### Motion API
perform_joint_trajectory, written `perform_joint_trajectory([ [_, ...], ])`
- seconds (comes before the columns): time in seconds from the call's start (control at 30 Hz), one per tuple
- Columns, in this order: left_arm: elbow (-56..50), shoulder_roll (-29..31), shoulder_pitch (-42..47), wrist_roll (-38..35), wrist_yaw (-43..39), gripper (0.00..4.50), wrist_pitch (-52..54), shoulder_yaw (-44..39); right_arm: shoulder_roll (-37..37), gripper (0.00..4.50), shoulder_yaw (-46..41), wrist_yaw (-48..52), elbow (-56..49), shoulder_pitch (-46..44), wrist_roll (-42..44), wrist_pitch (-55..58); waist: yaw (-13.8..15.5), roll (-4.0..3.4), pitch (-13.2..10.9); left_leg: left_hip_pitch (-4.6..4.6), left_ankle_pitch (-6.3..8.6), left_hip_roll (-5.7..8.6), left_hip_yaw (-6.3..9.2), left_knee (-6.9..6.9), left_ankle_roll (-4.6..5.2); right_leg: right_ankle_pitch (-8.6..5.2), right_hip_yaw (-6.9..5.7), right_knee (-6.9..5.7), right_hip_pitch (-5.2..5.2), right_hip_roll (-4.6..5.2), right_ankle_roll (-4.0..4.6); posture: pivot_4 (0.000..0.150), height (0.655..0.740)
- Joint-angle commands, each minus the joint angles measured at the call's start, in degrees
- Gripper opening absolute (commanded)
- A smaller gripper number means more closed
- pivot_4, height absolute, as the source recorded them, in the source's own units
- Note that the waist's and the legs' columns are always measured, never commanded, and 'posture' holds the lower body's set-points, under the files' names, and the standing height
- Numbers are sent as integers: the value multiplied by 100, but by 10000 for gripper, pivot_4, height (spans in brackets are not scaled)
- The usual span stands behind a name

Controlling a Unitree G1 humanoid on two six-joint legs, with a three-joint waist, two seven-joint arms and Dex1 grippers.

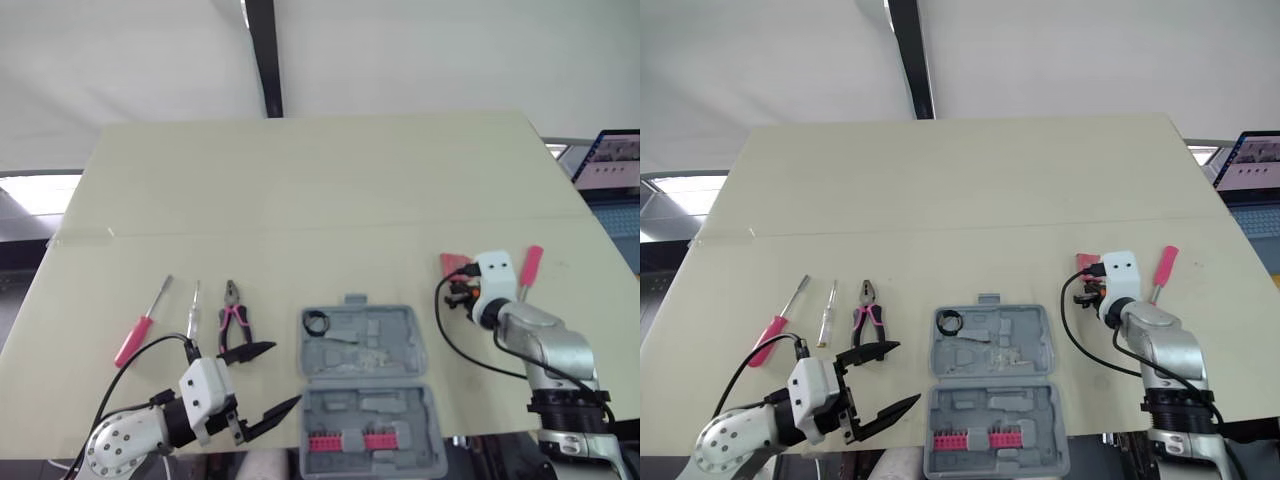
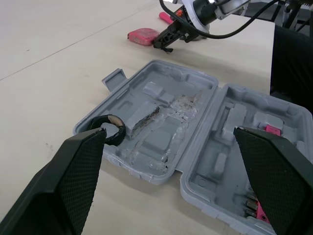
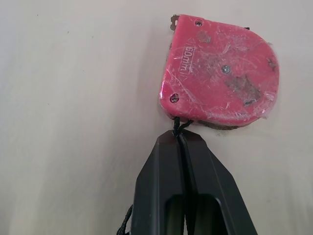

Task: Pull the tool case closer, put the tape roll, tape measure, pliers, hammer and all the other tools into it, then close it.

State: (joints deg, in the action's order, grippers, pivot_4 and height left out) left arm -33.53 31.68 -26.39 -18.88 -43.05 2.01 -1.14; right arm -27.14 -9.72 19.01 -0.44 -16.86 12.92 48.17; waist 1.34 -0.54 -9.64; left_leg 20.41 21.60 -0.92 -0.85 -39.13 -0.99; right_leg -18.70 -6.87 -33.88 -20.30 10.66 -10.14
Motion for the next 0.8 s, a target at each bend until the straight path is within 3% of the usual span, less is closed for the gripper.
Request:
perform_joint_trajectory([
  [0.03,-226,42,-13,-73,-28,45000,3,14,-150,654,-34,137,-428,333,113,356,2,0,0,0,0,0,0,0,0,0,0,0,0,0,0,1500,7400],
  [0.6,358,234,532,-460,-787,45000,70,184,-620,654,-498,486,-3629,2706,1183,2318,15,-2,5,-1,0,0,2,3,0,0,1,3,2,0,0,1500,7400],
  [0.8,535,313,696,-541,-1090,45000,29,195,-600,654,-639,465,-4085,3177,1383,2578,11,-1,7,-2,0,0,1,4,0,0,2,2,2,-1,0,1500,7400],
])
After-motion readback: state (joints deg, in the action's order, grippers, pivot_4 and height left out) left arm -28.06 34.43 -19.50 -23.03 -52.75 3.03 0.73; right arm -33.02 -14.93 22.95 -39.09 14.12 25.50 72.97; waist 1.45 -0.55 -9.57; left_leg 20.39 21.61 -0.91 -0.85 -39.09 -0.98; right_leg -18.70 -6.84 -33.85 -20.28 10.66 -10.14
